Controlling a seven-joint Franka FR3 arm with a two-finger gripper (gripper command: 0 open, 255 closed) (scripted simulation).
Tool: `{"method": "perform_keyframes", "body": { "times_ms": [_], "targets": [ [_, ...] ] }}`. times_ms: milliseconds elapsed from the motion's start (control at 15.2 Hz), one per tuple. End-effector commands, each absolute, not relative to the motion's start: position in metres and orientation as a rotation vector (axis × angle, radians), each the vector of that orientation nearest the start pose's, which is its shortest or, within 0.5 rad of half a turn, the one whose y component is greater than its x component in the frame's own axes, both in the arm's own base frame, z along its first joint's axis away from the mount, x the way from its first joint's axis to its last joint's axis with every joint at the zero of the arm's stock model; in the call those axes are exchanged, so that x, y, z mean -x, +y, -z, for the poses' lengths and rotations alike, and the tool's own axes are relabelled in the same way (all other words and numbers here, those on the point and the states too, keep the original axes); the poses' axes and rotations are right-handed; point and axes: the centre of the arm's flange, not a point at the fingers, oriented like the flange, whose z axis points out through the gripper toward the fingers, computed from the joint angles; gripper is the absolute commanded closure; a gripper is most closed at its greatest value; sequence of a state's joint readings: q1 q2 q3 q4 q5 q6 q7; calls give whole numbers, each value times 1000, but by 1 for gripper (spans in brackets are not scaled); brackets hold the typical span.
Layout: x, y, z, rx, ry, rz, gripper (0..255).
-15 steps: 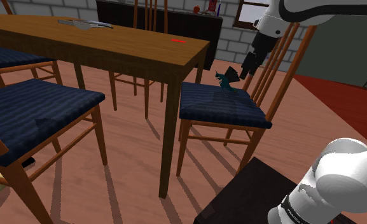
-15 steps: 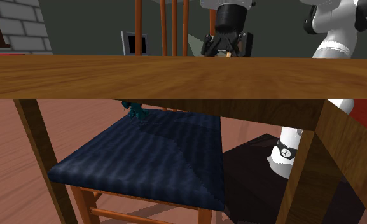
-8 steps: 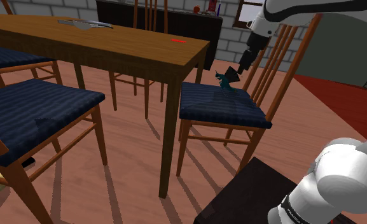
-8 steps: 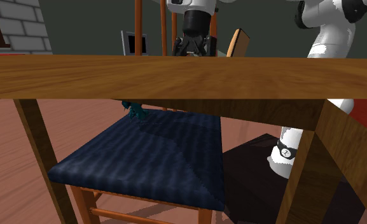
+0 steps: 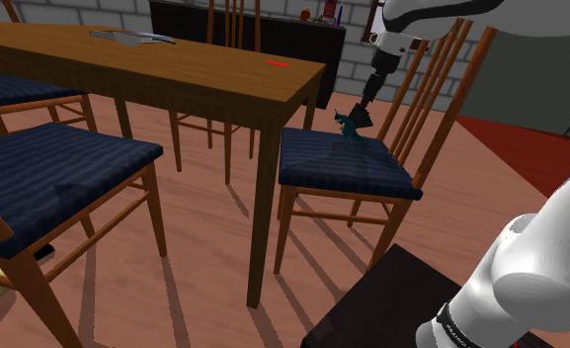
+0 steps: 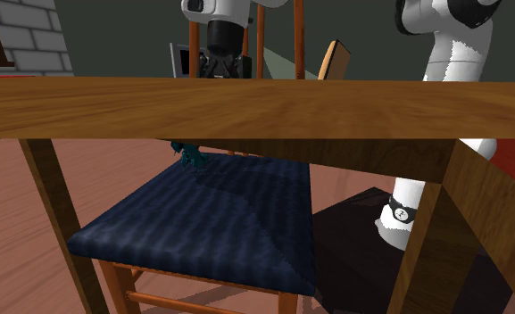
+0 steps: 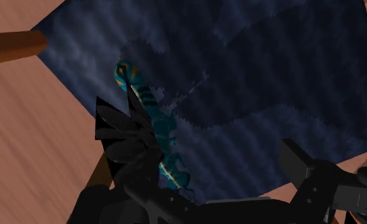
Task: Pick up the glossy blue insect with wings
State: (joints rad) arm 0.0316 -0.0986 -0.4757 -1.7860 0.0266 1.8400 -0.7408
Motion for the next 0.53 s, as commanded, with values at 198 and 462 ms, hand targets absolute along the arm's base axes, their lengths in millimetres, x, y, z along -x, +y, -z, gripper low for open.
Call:
{"method": "perform_keyframes", "body": {
  "times_ms": [198,462],
  "targets": [
    [-543,-288,-590,3098,-574,247,0],
    [-559,-301,-578,3090,-609,246,0]
  ]
}}
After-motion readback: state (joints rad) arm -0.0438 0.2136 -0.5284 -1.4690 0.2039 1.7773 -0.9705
